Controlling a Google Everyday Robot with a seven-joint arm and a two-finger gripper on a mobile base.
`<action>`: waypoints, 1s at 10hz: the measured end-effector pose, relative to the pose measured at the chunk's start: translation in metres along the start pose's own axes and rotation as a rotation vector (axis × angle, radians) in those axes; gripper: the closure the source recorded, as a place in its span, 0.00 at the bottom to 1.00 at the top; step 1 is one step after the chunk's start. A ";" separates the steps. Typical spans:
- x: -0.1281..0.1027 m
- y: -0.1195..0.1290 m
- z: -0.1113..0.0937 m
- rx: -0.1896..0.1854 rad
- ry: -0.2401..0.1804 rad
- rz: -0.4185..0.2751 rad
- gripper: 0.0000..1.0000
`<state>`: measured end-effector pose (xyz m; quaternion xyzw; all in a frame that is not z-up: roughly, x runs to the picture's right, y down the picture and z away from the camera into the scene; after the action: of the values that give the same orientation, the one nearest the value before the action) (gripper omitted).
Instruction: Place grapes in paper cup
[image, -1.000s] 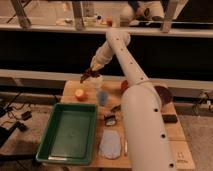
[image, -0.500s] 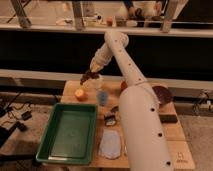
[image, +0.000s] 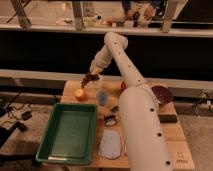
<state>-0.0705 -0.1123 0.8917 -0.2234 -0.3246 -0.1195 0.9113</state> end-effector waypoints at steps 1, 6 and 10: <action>0.001 0.002 0.002 -0.007 -0.004 0.002 0.90; 0.003 0.009 0.012 -0.041 -0.017 0.017 0.90; 0.010 0.010 0.015 -0.058 -0.015 0.039 0.90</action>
<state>-0.0678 -0.0967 0.9051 -0.2567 -0.3234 -0.1096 0.9042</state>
